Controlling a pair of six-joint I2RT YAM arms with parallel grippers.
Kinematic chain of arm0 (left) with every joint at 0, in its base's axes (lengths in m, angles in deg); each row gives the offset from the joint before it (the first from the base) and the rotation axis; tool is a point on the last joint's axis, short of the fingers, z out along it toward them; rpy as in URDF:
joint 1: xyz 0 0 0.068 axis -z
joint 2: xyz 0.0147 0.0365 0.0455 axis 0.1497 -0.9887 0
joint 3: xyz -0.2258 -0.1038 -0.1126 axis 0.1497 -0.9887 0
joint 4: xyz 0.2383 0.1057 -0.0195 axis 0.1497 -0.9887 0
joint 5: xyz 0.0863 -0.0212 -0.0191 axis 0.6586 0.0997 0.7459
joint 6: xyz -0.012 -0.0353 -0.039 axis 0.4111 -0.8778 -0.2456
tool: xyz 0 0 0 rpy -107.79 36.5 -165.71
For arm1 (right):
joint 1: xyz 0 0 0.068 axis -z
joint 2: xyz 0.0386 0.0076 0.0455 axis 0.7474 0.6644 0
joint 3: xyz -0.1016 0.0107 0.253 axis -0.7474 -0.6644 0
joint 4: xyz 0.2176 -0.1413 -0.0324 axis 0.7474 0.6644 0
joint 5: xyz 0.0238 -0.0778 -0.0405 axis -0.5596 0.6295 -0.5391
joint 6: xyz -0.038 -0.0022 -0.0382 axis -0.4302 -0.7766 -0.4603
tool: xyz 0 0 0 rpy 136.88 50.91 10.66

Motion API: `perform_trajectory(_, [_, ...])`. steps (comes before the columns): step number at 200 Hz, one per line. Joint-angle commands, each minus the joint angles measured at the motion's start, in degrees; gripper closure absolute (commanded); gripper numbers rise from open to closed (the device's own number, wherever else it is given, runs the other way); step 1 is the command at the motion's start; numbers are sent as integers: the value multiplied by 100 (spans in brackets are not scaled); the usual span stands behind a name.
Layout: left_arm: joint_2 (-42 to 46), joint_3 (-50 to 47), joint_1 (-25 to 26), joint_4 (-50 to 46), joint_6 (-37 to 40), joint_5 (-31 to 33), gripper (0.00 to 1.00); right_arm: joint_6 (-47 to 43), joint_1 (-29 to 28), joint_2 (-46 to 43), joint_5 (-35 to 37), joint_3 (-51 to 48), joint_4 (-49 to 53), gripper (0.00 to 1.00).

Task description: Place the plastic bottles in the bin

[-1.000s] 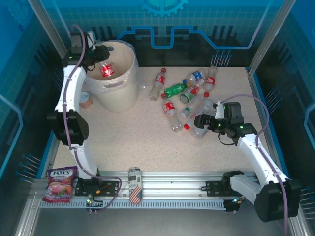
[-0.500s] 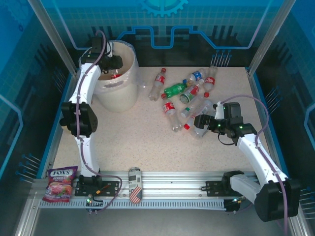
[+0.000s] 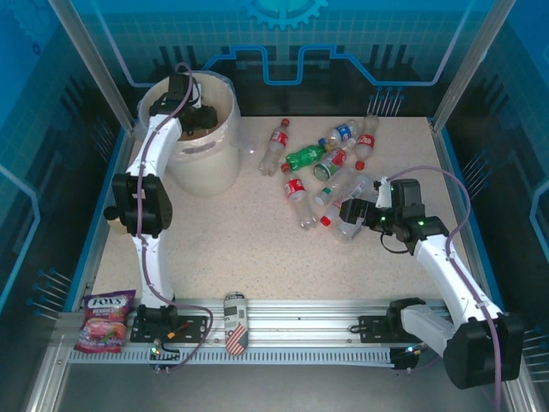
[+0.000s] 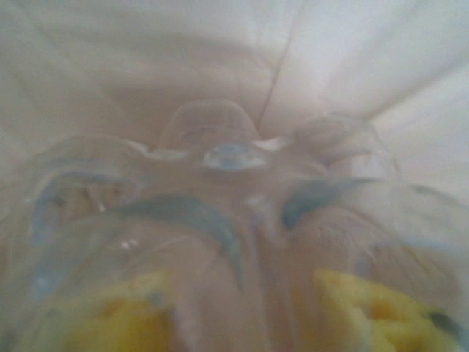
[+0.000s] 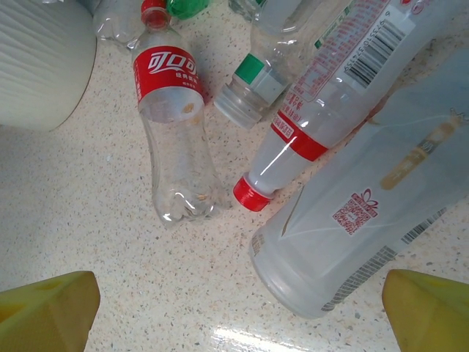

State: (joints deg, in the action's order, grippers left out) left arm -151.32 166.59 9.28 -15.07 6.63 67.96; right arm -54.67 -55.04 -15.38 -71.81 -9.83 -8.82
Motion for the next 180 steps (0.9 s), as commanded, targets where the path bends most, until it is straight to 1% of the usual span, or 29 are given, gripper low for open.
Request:
perform_trajectory(1, [-3, -301, 37, -97, 57, -6, 62, -5, 101, -107, 79, -39, 77, 0])
perform_trajectory(9, [18, -334, 34, -74, 49, -18, 53, 12, 104, -109, 106, -31, 103, 0])
perform_trajectory(23, [76, -439, 39, 4, 47, -52, 40, 32, 114, -114, 138, -31, 125, 0])
perform_trajectory(49, [145, -480, 39, 49, 86, -6, 19, 40, 130, -147, 161, -52, 146, 0])
perform_trajectory(58, [160, -468, 38, 36, 97, -5, 13, 46, 125, -165, 171, -49, 158, 0])
perform_trajectory(69, [186, -460, 39, 34, 97, -2, 8, 51, 138, -183, 191, -45, 183, 0])
perform_trajectory(103, [279, -385, 39, -40, 59, 28, 1, 66, 158, -219, 344, 32, 354, 0])
perform_trajectory(125, [458, -227, 39, -203, 73, 49, 1, 62, 180, -197, 646, 157, 621, 0])
perform_trajectory(155, [968, -254, 35, -216, 129, 102, 1, 168, 187, -77, 1166, 320, 914, 0])
perform_trajectory(180, [1239, -234, 39, -320, 17, 84, 1, 348, 180, 98, 1197, 295, 807, 0])
